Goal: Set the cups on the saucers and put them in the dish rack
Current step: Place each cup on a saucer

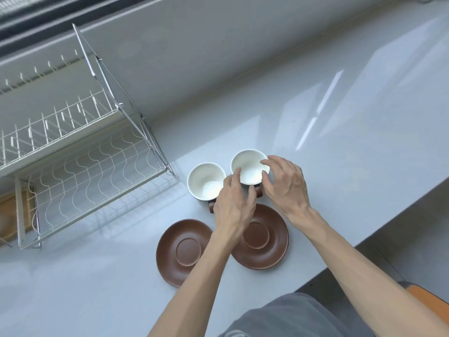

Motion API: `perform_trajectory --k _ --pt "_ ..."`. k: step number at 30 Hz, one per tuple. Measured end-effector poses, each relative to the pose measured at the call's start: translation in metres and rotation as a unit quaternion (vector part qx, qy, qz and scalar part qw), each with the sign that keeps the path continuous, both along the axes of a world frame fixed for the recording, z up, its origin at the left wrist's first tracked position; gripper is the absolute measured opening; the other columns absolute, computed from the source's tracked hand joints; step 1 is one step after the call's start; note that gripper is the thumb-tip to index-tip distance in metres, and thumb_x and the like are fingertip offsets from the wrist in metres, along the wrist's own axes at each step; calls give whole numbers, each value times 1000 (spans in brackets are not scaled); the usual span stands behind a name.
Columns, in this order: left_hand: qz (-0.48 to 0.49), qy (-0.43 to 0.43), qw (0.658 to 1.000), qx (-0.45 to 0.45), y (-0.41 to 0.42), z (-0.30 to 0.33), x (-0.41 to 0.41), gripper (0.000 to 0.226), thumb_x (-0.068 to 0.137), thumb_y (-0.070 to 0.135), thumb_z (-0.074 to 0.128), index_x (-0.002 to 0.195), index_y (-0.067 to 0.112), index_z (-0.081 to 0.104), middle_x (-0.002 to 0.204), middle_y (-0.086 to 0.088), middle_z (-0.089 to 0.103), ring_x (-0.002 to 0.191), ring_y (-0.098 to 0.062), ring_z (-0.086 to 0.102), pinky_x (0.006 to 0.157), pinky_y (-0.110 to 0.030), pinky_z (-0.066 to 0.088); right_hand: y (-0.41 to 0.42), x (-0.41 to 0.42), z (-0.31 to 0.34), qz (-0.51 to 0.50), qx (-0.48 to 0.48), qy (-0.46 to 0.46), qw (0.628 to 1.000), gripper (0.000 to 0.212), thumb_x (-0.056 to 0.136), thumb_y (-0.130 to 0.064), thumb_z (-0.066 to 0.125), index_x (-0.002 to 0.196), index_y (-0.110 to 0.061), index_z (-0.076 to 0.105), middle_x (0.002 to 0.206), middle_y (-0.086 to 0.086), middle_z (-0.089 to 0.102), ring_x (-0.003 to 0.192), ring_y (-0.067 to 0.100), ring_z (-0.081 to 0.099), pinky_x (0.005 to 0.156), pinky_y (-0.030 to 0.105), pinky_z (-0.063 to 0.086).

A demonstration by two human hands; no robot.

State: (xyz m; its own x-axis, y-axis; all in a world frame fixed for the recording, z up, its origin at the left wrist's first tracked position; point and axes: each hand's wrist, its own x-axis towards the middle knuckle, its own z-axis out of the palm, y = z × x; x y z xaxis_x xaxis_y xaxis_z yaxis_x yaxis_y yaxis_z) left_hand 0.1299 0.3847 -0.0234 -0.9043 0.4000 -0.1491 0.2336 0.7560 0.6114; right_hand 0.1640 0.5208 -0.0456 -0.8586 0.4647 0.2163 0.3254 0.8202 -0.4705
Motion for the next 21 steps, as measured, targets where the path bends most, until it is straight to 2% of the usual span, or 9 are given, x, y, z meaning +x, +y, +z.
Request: perform_trajectory --k 3,6,8,10,12,17,21 --pt "20 -26 999 37 10 -3 1 64 100 37 52 157 22 27 157 -4 37 129 -27 53 97 -38 43 6 -11 -1 -7 -42 -19 999 33 90 -16 60 123 -12 64 131 9 62 119 29 58 98 43 43" --pt "49 -56 995 67 16 -8 -1 66 101 34 50 159 19 21 162 -4 31 139 -25 44 106 -36 37 9 -20 0 -16 -94 -39 995 38 94 -22 54 132 -15 57 135 2 58 120 25 57 93 40 47" --pt "65 -76 992 77 20 -11 -5 66 102 32 49 160 18 20 162 -4 31 140 -24 42 109 -35 34 12 -25 -1 -24 -122 -65 990 42 97 -27 50 138 -19 50 138 1 55 118 25 57 92 39 46" --pt "76 -88 990 77 23 -15 -11 65 103 32 46 160 16 19 160 -7 35 139 -27 43 114 -40 35 15 -30 -3 -33 -139 -106 984 46 99 -31 45 143 -20 42 139 5 54 116 29 58 93 41 45" --pt "82 -100 989 67 26 -18 -17 65 103 32 43 160 15 17 158 -10 38 136 -32 47 114 -47 36 20 -35 -6 -41 -150 -142 978 48 100 -33 41 146 -19 36 137 8 57 115 35 58 93 43 44" --pt "89 -114 989 28 32 -20 -26 61 104 25 37 160 11 18 156 -12 42 137 -33 46 111 -42 34 22 -41 -11 -40 -170 -196 965 45 102 -30 35 146 -20 37 121 17 65 110 42 57 89 43 42" --pt "102 -118 988 16 35 -21 -28 61 102 18 36 160 9 18 142 -21 55 128 -39 51 104 -46 40 21 -42 -8 -45 -203 -204 957 44 101 -20 32 145 -21 37 115 23 64 105 45 56 88 44 44"
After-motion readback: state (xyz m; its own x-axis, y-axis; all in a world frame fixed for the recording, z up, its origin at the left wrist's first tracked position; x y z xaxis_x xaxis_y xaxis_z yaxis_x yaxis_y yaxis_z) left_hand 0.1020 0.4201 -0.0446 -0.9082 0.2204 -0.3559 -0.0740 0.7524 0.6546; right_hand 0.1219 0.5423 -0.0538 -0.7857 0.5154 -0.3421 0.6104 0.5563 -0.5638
